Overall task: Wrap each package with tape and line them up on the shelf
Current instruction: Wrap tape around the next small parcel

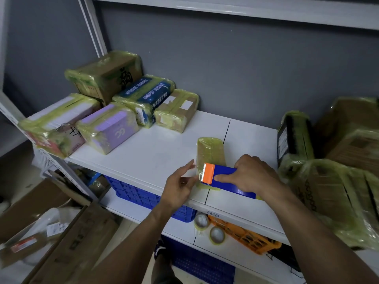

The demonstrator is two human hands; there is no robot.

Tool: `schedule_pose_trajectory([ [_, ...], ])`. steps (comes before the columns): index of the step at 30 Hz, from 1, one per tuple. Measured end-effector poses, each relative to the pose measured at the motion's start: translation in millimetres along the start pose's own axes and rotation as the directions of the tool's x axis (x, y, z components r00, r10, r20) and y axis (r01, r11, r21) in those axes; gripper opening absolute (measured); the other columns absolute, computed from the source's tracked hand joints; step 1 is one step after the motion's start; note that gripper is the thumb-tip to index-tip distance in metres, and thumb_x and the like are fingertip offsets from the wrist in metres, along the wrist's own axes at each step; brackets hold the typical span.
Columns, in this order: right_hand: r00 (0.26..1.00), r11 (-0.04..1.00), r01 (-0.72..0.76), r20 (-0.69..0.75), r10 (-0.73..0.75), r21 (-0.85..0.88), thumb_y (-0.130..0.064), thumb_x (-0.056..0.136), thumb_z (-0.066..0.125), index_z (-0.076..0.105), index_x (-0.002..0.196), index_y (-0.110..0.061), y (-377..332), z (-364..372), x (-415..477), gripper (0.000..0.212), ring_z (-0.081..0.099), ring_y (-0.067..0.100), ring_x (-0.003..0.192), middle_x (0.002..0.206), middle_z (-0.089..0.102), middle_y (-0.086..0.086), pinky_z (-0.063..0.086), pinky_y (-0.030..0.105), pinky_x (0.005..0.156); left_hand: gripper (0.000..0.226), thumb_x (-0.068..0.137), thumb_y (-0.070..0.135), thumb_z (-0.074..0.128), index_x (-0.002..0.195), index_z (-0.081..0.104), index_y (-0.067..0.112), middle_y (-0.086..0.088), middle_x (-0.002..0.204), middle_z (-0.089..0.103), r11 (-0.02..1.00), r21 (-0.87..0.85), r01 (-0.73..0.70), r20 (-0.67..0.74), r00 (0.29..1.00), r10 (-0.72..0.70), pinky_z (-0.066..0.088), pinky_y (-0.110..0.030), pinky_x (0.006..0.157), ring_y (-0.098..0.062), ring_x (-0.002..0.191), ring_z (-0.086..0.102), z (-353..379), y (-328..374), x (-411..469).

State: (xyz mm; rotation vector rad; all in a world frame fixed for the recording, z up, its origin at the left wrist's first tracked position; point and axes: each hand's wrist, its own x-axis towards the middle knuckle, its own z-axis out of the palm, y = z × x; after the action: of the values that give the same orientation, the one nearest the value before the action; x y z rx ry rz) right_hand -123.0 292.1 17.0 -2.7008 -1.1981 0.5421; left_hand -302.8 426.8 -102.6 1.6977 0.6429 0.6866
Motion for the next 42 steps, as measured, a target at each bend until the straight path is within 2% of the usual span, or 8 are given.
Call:
schedule_pose_trajectory([
  [4,1.000,1.000,0.004,-0.003,-0.004,0.020,-0.084,0.067,0.072,0.051,0.093,-0.027,2.8,2.4,-1.1,0.066,0.067,0.015,0.076,0.080,0.058,-0.012,0.050,0.024,0.057,0.052,0.100,0.019,0.066,0.149,0.051,0.029,0.017,0.156,0.044,0.960,0.173,-0.220,0.179,0.965,0.189,0.045,-0.013,0.103,-0.001,0.141,0.042,-14.6,0.7,12.8],
  [8,1.000,1.000,0.006,-0.022,-0.006,0.020,-0.086,0.065,0.071,0.052,0.092,-0.028,5.4,5.4,-2.3,0.067,0.067,0.015,0.075,0.080,0.059,-0.012,0.052,0.025,0.059,0.061,0.090,0.021,0.078,0.146,0.054,0.027,0.020,0.152,0.047,0.918,0.285,-0.275,0.252,0.946,0.205,0.041,-0.025,0.114,0.001,0.145,0.037,-23.0,0.1,24.5],
  [13,0.999,1.000,0.023,-0.027,-0.023,0.018,-0.087,0.066,0.069,0.051,0.086,-0.028,5.4,5.4,-5.2,0.065,0.065,0.012,0.069,0.077,0.059,-0.013,0.047,0.023,0.055,0.048,0.078,0.045,0.085,0.122,0.067,0.036,0.040,0.141,0.046,0.754,0.547,-0.364,0.221,0.931,0.289,0.045,-0.020,0.102,0.013,0.141,0.032,-24.3,8.2,34.9],
  [20,0.998,0.997,0.049,-0.052,-0.046,0.054,-0.086,0.064,0.072,0.056,0.081,-0.028,9.2,-3.0,-11.9,0.062,0.065,0.009,0.063,0.074,0.062,-0.014,0.046,0.020,0.052,0.054,0.072,0.055,0.082,0.117,0.053,0.049,0.067,0.123,0.028,0.733,0.563,-0.382,0.258,0.924,0.283,0.042,-0.017,0.094,0.030,0.130,0.026,-28.7,7.8,42.9],
  [27,0.999,0.999,0.012,-0.038,-0.010,0.047,-0.083,0.064,0.076,0.058,0.079,-0.025,23.1,-14.0,-16.3,0.062,0.065,0.009,0.065,0.074,0.063,-0.011,0.046,0.021,0.053,0.053,0.075,0.061,0.077,0.122,0.063,0.042,0.065,0.126,0.028,0.680,0.603,-0.418,0.248,0.908,0.338,0.050,-0.020,0.091,0.029,0.128,0.030,-25.8,7.7,42.9],
  [32,0.999,1.000,-0.007,-0.035,0.007,-0.003,-0.083,0.065,0.075,0.053,0.080,-0.025,20.4,-11.1,-9.6,0.064,0.063,0.010,0.067,0.075,0.059,-0.010,0.047,0.024,0.056,0.062,0.084,0.060,0.069,0.140,0.048,0.045,0.023,0.140,0.058,0.645,0.627,-0.437,0.244,0.896,0.370,0.059,-0.032,0.089,0.001,0.129,0.052,-24.5,10.7,36.6],
  [36,0.999,1.000,-0.013,-0.038,0.013,-0.006,-0.085,0.062,0.076,0.056,0.079,-0.023,18.2,-12.2,-4.5,0.067,0.062,0.010,0.064,0.073,0.059,-0.008,0.044,0.023,0.053,0.053,0.093,0.049,0.067,0.143,0.050,0.044,0.028,0.152,0.040,0.636,0.597,-0.489,0.340,0.872,0.351,0.052,-0.031,0.101,-0.005,0.140,0.045,-24.1,6.3,34.5],
  [42,1.000,1.000,-0.015,-0.011,0.015,-0.009,-0.083,0.063,0.077,0.055,0.080,-0.024,17.8,-11.6,-3.2,0.065,0.063,0.010,0.066,0.075,0.060,-0.008,0.046,0.024,0.055,0.063,0.084,0.078,0.054,0.139,0.056,0.046,0.033,0.151,0.040,0.597,0.610,-0.520,0.367,0.854,0.368,0.050,-0.028,0.102,0.005,0.142,0.036,-28.8,10.5,38.8],
])
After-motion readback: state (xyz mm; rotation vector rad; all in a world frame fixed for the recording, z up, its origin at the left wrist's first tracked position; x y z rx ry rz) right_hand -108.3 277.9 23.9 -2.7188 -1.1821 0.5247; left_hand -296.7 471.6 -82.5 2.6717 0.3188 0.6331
